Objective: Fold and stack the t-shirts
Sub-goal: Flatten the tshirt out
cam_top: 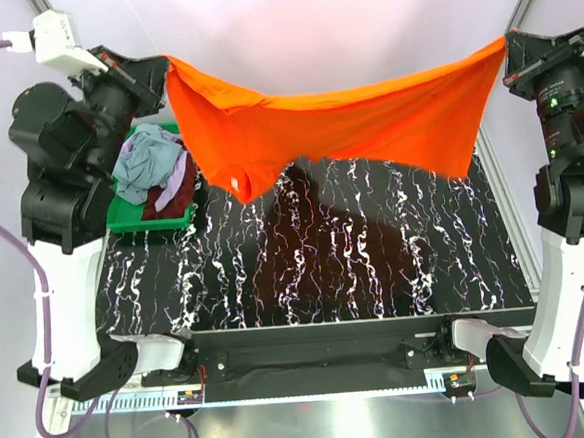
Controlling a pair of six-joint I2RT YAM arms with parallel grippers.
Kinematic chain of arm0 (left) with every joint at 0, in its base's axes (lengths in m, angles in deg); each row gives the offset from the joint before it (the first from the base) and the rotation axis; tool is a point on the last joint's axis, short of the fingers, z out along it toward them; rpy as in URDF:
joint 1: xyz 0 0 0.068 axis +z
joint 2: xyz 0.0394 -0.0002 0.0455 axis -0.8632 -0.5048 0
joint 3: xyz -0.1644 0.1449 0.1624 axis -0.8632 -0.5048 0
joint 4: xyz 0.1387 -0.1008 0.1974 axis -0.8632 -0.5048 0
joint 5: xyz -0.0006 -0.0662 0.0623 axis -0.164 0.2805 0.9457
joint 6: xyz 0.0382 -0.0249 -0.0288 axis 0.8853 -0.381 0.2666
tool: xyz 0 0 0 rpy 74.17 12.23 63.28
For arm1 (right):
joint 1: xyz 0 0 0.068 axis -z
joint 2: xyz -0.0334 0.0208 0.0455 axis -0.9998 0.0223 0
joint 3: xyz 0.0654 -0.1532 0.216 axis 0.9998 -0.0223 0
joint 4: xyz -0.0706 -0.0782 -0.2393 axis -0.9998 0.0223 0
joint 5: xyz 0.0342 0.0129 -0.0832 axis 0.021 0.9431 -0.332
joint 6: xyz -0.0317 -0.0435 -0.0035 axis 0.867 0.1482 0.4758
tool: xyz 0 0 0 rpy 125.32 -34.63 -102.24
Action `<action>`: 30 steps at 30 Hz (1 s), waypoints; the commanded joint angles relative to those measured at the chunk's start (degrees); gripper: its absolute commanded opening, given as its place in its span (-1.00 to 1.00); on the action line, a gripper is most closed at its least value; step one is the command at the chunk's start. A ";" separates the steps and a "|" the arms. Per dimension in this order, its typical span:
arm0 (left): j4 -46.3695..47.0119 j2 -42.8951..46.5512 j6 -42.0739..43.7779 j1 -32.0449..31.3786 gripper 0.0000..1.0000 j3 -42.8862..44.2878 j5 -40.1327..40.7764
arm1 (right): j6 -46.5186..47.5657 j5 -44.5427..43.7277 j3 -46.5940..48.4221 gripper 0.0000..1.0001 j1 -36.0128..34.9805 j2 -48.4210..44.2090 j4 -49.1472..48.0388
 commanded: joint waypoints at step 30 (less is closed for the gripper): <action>-0.46 17.02 -2.36 -0.03 -1.00 -26.14 -3.79 | 5.62 -15.08 -16.90 -1.00 -0.07 -21.41 10.70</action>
